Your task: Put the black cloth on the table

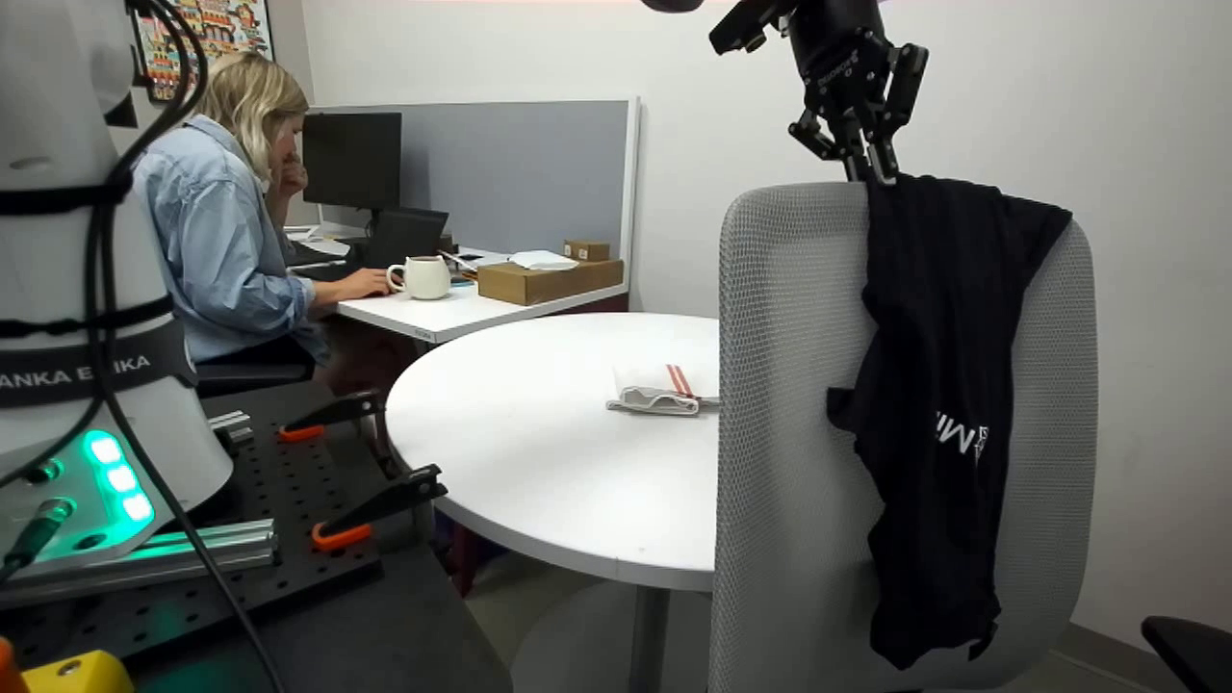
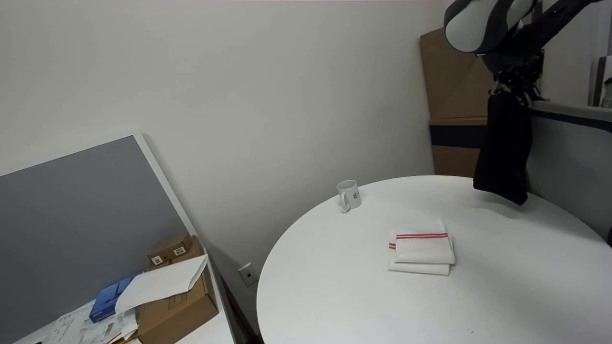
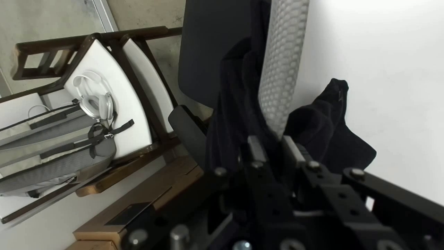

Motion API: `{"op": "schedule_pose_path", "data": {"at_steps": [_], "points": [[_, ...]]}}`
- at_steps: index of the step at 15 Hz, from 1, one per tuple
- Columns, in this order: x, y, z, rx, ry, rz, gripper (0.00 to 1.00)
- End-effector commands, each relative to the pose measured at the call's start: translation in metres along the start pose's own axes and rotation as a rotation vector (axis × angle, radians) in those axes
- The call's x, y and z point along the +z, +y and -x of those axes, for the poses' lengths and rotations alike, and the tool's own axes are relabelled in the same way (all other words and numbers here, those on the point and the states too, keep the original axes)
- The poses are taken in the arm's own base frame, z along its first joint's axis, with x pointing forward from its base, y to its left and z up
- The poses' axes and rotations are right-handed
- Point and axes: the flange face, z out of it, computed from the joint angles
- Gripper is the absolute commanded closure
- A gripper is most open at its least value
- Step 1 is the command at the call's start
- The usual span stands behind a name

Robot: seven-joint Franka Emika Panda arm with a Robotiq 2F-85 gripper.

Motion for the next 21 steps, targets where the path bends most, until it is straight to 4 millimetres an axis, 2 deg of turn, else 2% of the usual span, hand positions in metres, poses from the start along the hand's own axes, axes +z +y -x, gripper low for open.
{"op": "schedule_pose_path", "data": {"at_steps": [1, 2, 3, 4, 5, 6, 7, 9, 12, 13, 21], "points": [[-0.028, 0.003, -0.003, 0.004, 0.053, -0.026, 0.96], [-0.03, 0.003, -0.002, 0.009, 0.056, -0.033, 0.96], [-0.032, 0.004, -0.002, 0.013, 0.058, -0.042, 0.59], [-0.034, 0.005, -0.002, 0.017, 0.06, -0.047, 0.58], [-0.039, 0.005, -0.003, 0.016, 0.074, -0.048, 0.59], [-0.046, 0.005, -0.004, 0.013, 0.09, -0.049, 0.87], [-0.053, 0.004, -0.005, 0.009, 0.104, -0.046, 0.88], [-0.064, 0.003, -0.005, 0.005, 0.125, -0.047, 0.98], [-0.072, 0.003, -0.005, 0.006, 0.138, -0.051, 1.0], [-0.072, 0.003, -0.005, 0.01, 0.136, -0.053, 0.81], [-0.063, 0.002, -0.005, 0.004, 0.118, -0.041, 0.22]]}}
